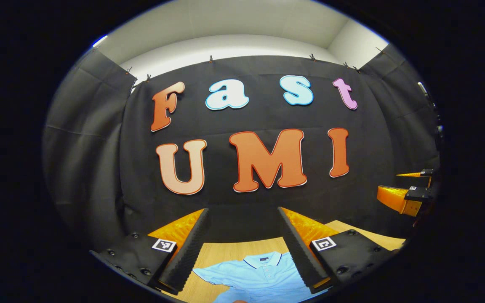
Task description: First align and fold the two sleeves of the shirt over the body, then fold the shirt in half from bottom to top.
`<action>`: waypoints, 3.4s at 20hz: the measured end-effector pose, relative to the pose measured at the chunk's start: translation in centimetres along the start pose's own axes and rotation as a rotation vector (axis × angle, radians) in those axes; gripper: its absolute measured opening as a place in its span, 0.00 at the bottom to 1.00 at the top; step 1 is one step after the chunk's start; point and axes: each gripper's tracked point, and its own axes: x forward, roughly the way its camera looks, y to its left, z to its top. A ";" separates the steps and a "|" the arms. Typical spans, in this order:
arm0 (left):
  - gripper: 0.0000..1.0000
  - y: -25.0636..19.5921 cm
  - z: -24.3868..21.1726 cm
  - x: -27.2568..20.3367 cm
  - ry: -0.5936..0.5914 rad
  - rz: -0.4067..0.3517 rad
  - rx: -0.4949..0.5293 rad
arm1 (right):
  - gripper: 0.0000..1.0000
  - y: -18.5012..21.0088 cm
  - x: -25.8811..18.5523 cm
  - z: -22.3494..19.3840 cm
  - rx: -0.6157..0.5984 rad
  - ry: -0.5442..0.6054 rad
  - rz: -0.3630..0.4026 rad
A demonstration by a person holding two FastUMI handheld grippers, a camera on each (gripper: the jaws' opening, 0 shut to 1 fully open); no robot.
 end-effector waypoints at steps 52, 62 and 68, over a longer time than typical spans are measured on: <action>1.00 4.7 -3.9 2.2 0.098 0.227 0.091 | 0.99 -1.4 15.6 -34.2 -0.015 0.976 -0.007; 1.00 4.6 -5.2 1.5 0.157 0.288 0.113 | 0.88 -2.2 17.3 -39.8 -0.077 1.144 -0.006; 1.00 3.9 -5.3 1.4 0.177 0.291 0.138 | 0.74 -2.5 18.6 -41.8 -0.073 1.207 -0.027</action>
